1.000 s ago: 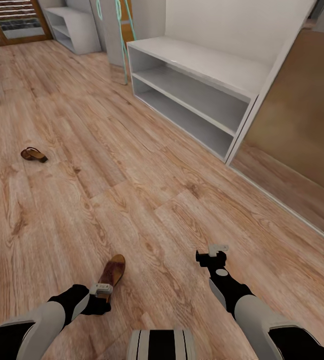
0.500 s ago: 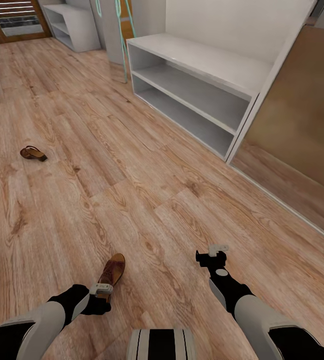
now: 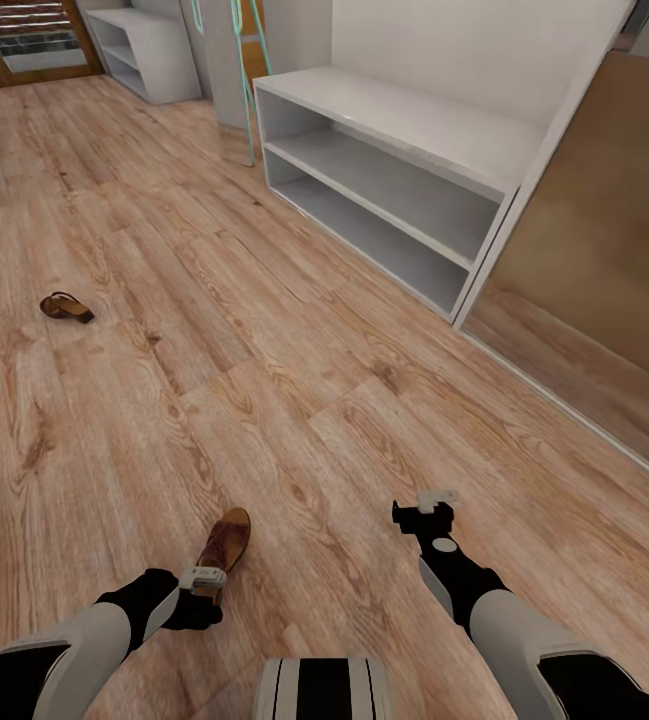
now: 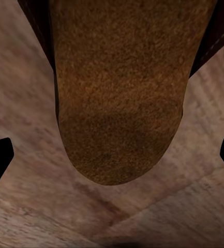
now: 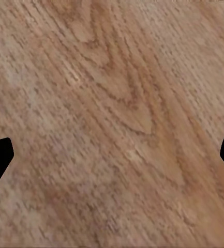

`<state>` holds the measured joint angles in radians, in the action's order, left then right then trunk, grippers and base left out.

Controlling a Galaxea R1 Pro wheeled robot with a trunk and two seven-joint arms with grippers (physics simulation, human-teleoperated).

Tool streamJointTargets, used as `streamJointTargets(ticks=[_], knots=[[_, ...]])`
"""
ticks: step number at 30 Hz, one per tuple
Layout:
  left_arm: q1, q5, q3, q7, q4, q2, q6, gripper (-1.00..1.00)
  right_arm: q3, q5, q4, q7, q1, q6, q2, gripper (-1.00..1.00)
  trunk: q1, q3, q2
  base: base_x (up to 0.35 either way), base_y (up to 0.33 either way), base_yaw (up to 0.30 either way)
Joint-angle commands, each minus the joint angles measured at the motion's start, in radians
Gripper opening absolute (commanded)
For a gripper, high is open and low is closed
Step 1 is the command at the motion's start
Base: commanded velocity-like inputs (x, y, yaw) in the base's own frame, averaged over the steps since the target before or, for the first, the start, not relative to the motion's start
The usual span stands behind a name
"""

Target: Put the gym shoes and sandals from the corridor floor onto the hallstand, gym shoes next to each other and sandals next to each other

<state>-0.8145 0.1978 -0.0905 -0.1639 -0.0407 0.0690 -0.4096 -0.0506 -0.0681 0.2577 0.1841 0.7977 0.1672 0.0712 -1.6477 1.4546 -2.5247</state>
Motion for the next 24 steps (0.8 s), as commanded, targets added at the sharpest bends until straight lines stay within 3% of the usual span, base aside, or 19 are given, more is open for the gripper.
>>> streamJointTargets(ticks=[1, 24], knots=[[0.0, 0.0, 0.0, 0.0, 0.0, 0.0, 0.0, 1.0, 0.0, 0.0, 0.0, 0.0, 0.0, 0.0, 0.0, 1.0, 0.0, 0.0, 0.0, 0.067, 0.0, 0.0], [0.0, 0.0, 0.0, 0.0, 0.001, 0.0, 0.0, 1.0, 0.0, 0.0, 0.0, 0.0, 0.0, 0.0, 0.0, 1.0, 0.0, 0.0, 0.0, 0.019, 0.0, 0.0]])
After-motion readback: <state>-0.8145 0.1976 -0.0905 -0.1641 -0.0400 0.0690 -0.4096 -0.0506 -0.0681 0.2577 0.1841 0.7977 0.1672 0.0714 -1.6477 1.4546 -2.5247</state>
